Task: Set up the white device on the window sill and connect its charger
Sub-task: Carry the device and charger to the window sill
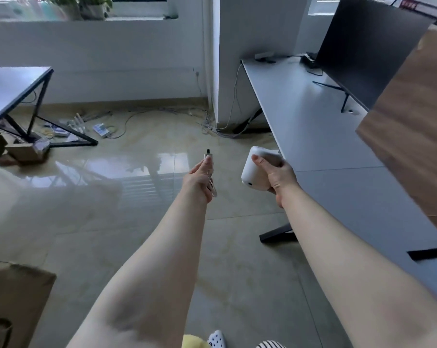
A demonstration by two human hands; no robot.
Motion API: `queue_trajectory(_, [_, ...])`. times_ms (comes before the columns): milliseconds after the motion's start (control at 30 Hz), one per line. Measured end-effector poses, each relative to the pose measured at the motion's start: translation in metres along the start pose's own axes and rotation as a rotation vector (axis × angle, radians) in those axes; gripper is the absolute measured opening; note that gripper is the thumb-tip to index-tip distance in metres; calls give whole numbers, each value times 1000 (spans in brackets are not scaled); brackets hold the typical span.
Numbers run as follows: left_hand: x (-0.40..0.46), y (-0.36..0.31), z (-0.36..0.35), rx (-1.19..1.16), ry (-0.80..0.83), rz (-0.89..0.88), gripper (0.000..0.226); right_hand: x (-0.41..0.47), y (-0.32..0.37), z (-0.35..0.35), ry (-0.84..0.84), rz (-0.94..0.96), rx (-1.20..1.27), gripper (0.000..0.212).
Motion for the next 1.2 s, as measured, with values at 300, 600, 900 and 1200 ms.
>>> queue_trajectory(300, [69, -57, -2, -60, -38, -50, 43, 79, -2, -69, 60, -40, -17, 47])
queue_trajectory(600, [172, -127, -32, 5, -89, -82, 39, 202, -7, -140, 124, -95, 8, 71])
queue_trajectory(900, [253, -206, -76, -9, -148, -99, 13, 326, 24, -204, 214, -100, -8, 92])
queue_trajectory(1200, [330, -261, -62, -69, -226, -69, 13, 399, 21, -277, 297, -128, -47, 89])
Point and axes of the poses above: each hand's wrist, its own x-axis towards the middle knuckle, its own z-axis out of the back of the hand, y = z × x, the point moved 5 cm from there along x, towards the middle knuckle, and after that the axes turned 8 degrees about z, right-handed, at the moved point
